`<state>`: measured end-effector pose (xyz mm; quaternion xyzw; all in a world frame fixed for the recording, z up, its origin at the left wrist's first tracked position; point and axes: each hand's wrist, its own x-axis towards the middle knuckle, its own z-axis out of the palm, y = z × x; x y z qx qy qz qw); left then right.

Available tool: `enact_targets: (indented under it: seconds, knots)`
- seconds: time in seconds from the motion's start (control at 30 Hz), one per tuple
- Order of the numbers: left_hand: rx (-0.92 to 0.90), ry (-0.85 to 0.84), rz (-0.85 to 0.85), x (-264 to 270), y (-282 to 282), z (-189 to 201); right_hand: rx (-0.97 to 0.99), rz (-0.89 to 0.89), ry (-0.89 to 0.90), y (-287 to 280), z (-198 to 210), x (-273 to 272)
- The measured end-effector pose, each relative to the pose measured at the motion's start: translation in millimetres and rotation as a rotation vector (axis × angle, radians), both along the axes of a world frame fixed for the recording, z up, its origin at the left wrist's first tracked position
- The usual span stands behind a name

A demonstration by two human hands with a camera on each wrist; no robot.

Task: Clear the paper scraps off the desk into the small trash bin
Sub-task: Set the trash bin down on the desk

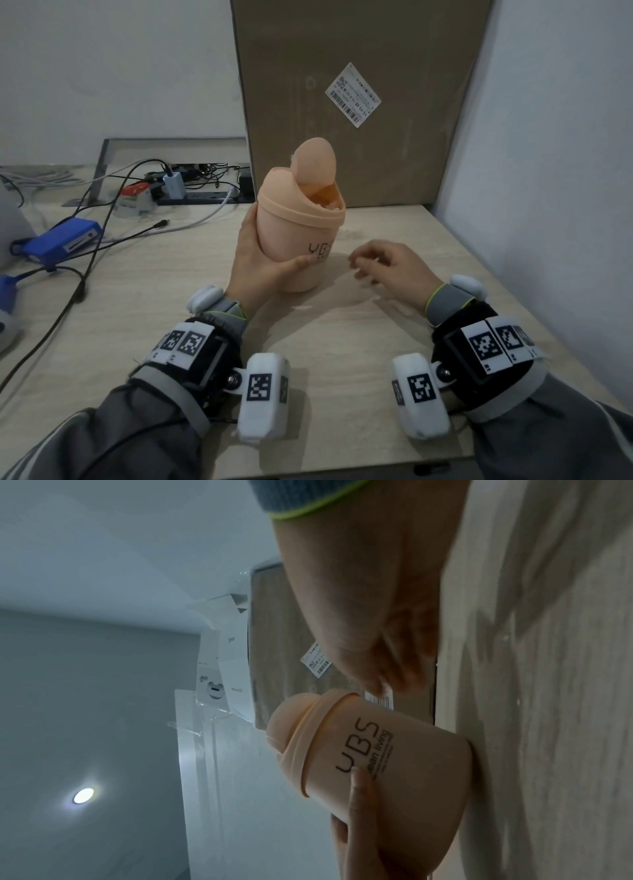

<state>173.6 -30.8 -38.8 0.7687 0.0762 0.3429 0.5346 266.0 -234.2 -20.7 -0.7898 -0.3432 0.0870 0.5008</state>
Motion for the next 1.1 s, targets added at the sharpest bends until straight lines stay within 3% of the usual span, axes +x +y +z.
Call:
enact_targets:
  seconds: [0.07, 0.17, 0.37, 0.63, 1.1]
  knots:
    - [-0.006, 0.020, -0.025, -0.4, -2.2, 0.3, 0.201, -0.129, -0.134, 0.5, 4.2, 2.9]
    - [-0.035, 0.036, -0.087, 0.0, -5.1, 1.0, 0.339, -0.226, -0.278, 0.6, 9.6, 4.0]
    - [-0.045, 0.074, -0.198, -0.6, -10.0, 1.7, 0.263, -0.115, -0.472, 2.9, 12.6, -0.3]
    - [0.007, 0.095, -0.254, 0.0, -11.1, 2.3, 0.252, -0.113, -0.461, 2.9, 19.1, -3.7]
    - [0.046, 0.163, -0.258, 3.1, -7.0, 11.3, 0.299, 0.023, -0.254, 7.5, 22.3, -2.2]
